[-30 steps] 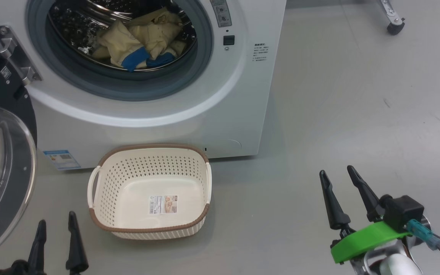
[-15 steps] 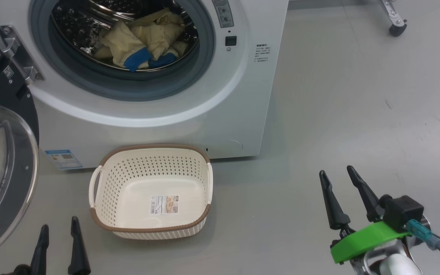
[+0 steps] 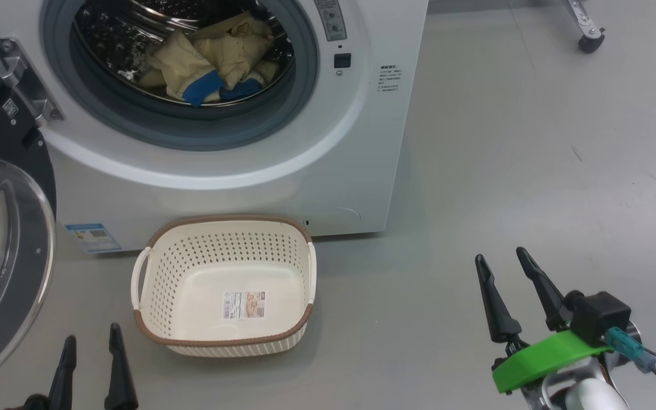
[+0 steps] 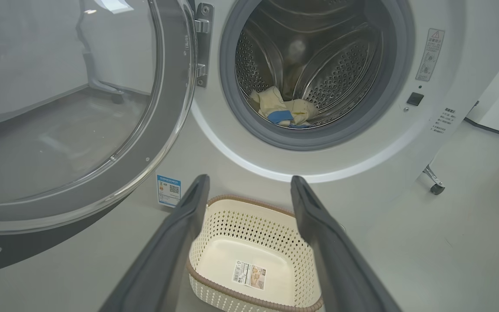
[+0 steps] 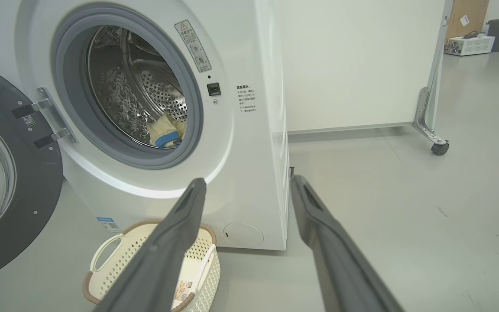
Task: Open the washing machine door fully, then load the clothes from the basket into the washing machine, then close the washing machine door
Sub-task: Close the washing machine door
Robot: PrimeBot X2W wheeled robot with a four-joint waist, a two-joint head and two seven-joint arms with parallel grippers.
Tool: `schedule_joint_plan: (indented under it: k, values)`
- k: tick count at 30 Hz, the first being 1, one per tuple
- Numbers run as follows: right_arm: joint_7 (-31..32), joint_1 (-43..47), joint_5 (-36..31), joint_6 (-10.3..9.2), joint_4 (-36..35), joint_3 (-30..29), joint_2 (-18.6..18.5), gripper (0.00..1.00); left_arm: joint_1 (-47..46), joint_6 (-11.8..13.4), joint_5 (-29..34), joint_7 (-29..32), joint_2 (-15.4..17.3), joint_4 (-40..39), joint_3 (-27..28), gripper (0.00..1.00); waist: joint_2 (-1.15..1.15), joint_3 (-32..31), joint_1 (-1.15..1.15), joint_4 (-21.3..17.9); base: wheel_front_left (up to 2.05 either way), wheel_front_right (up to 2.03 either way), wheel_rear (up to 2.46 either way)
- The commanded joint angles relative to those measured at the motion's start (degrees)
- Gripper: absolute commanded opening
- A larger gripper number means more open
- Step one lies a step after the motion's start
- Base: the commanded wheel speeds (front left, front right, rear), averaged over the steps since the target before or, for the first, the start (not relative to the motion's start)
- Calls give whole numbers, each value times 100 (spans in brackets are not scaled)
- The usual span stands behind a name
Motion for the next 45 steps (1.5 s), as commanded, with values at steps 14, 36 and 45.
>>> schedule_joint_plan:
  k: [14, 36, 45]
  values:
    - [-36, -184, -26, 25, -195, 115, -63, 100, -116, 6, 87, -62, 27, -97, 203, 100, 0, 96, 0, -9, -97, 155, -58]
    - [-36, -222, -32, 25, -203, 89, -39, 100, -155, 8, 95, -62, 27, -84, 231, 100, 0, 185, 0, 62, -42, 55, -13]
    - [-36, -215, -42, 25, -202, 75, -30, 100, -172, 30, 136, -62, 27, -95, 264, 100, 0, 164, 0, 222, 0, 0, 0]
